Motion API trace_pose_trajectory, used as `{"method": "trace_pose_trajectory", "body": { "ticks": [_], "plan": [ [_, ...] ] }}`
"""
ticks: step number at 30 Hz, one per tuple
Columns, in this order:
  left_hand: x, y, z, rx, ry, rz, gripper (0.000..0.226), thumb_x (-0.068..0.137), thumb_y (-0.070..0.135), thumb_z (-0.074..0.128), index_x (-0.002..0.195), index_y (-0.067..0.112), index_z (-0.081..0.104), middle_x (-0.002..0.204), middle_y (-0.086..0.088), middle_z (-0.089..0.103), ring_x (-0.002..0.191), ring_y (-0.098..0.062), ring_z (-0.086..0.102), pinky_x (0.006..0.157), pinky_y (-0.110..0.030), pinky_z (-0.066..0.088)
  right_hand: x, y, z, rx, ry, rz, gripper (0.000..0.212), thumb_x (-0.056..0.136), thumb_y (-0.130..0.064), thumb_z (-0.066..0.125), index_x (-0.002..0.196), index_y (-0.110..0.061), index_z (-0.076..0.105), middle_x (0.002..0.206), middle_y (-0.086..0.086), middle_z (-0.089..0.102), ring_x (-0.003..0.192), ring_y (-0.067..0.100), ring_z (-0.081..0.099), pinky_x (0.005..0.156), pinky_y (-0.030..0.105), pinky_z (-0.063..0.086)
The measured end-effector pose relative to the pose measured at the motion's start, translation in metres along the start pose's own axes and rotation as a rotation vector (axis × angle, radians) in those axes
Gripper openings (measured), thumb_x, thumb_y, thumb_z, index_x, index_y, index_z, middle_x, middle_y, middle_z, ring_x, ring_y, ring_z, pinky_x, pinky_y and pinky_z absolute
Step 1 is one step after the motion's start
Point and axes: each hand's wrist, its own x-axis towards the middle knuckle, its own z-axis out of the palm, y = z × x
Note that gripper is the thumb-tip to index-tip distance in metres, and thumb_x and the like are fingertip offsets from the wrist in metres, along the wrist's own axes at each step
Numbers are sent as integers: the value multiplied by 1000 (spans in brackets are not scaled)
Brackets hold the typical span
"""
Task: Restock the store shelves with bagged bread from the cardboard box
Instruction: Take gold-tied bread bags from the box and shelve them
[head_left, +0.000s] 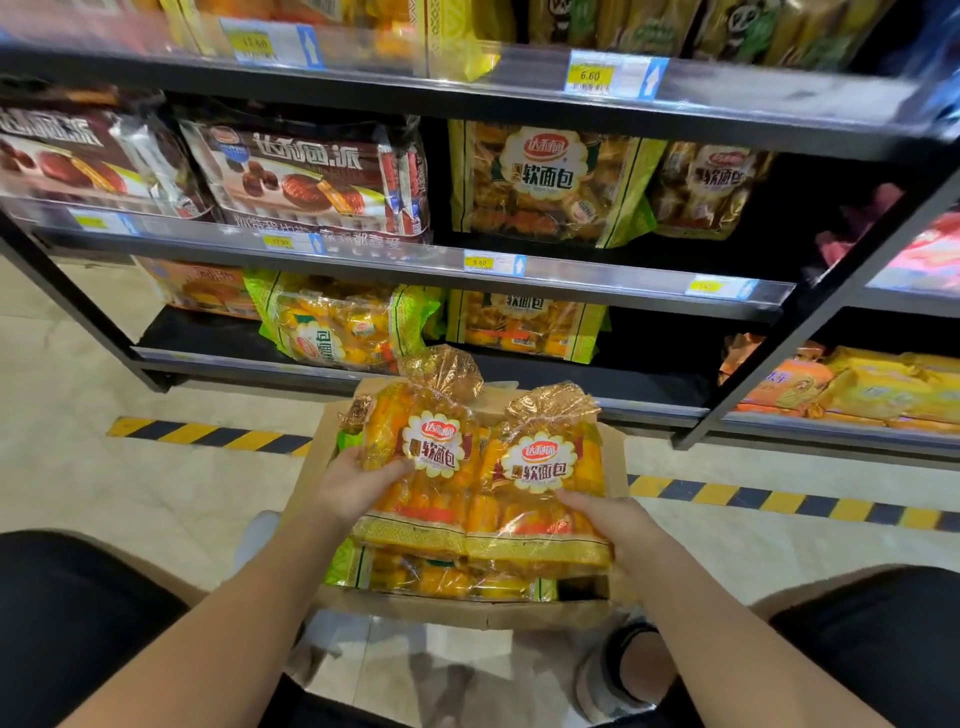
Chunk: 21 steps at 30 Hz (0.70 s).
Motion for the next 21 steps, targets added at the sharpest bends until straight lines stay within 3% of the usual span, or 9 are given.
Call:
{"method": "trace_pose_trajectory", "body": {
  "ticks": [6,9,12,15,17,19,21],
  "plan": [
    [-19,12,-2,-110,-24,26,62,77,37,89,128,23,58,115,-6,74,102,-29,73,96,-52,57,-30,-14,-10,67,-22,-174,59,67,-31,95,111,-24,56,106,7,72,96,30,72,91,53,59],
    [-26,27,-6,-141,-2,51,65,70,49,89,125,32,58,112,-3,75,100,-28,74,96,-53,57,-45,-31,-23,72,1,-302,69,67,-35,94,123,-23,55,107,3,73,93,25,73,87,49,60],
    [-33,50,-14,-194,-24,142,45,75,45,87,112,33,65,108,-3,78,97,-28,76,95,-53,57,-60,-55,-43,83,-13,-418,70,68,-38,93,127,-23,57,111,2,75,94,25,75,87,52,61],
    [-41,81,-24,-244,-98,239,69,68,50,90,129,33,61,115,-2,78,102,-28,77,97,-55,56,-78,-82,-68,114,-42,-508,66,71,-38,90,127,-24,57,114,3,75,97,26,75,86,53,61],
    [-47,103,-28,-269,-124,299,87,63,53,92,139,31,55,122,-2,76,104,-28,76,97,-55,57,-92,-99,-84,138,-59,-575,58,78,-35,86,127,-24,57,117,2,74,98,23,74,82,46,61],
    [-56,126,-29,-293,-142,356,91,59,55,93,139,30,55,121,-2,76,103,-27,76,94,-53,58,-104,-113,-101,150,-62,-627,52,82,-34,82,127,-25,58,114,1,75,94,22,76,71,39,60],
    [-66,147,-27,-301,-157,401,95,47,60,94,131,32,59,114,0,78,100,-26,77,88,-49,61,-114,-127,-117,141,-50,-688,51,83,-36,82,128,-27,59,112,0,77,92,21,77,72,41,62]
  ]
}}
